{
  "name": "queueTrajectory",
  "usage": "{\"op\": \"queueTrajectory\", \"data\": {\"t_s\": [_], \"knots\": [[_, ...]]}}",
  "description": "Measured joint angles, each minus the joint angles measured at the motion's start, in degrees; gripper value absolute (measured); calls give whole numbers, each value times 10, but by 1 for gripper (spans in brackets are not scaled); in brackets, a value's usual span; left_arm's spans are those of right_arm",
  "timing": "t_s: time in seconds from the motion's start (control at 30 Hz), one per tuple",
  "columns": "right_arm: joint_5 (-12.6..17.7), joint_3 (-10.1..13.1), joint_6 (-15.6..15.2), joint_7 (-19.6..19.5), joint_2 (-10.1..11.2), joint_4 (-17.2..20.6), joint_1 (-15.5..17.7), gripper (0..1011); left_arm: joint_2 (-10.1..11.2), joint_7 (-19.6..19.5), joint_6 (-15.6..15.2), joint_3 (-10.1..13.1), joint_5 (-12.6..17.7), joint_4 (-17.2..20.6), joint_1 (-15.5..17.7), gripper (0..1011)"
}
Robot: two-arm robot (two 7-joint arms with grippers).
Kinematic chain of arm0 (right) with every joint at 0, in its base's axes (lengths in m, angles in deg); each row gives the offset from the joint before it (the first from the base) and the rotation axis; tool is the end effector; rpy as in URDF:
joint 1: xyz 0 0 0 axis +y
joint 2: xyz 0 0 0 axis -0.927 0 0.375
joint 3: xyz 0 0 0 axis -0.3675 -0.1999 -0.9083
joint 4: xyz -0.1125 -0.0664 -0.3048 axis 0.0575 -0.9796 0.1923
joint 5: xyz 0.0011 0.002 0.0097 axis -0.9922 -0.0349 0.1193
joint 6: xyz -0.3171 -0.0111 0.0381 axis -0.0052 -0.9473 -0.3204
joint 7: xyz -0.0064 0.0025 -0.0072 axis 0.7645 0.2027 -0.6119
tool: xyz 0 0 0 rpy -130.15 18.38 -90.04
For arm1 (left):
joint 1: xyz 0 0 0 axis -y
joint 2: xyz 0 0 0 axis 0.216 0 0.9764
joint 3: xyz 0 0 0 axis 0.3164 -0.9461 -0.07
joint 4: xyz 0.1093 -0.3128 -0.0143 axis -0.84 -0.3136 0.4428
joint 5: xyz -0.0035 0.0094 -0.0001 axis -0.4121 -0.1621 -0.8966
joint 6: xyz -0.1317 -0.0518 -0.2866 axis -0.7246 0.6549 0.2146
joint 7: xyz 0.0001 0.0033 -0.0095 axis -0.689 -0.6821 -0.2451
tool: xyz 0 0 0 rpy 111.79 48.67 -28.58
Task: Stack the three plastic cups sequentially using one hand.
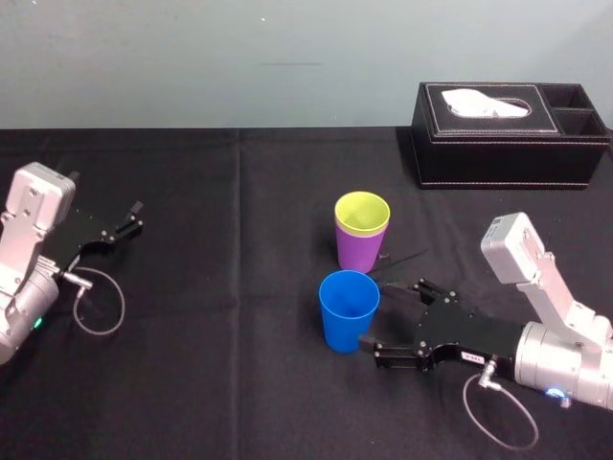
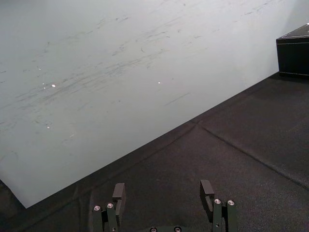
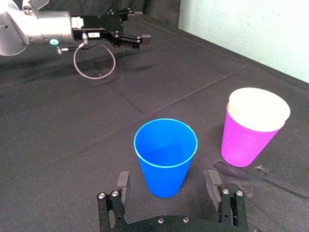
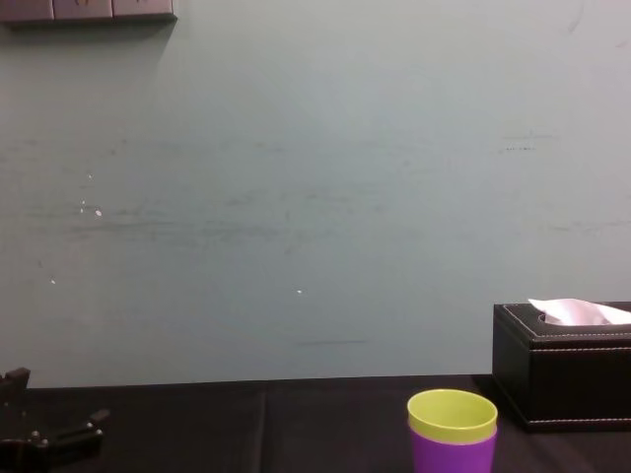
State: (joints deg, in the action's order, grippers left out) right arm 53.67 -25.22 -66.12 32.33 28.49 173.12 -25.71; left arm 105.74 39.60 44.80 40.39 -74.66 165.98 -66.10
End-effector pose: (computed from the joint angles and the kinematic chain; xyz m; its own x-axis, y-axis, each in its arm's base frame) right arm 0.3273 -0.0833 -0.2944 0.8276 -0.5556 0.0798 0.5472 0.7671 -0.3349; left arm 0.3751 0.1035 -0.3379 0.2921 0.8804 0.3736 -0.9553 0.2871 0.0704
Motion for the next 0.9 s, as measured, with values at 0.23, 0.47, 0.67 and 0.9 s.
{"op": "queueTrajectory", "data": {"t_s": [0.23,0.47,0.67,0.9], "knots": [[10,-6,0,5,-5,-10,-9,1003,0,0,0,0,0,0,0,1011],[8,-16,1,6,-11,-23,-21,1003,0,0,0,0,0,0,0,1011],[3,-26,4,9,-19,-40,-35,1003,0,0,0,0,0,0,0,1011],[-2,-35,5,11,-27,-48,-49,1003,0,0,0,0,0,0,0,1011]]}}
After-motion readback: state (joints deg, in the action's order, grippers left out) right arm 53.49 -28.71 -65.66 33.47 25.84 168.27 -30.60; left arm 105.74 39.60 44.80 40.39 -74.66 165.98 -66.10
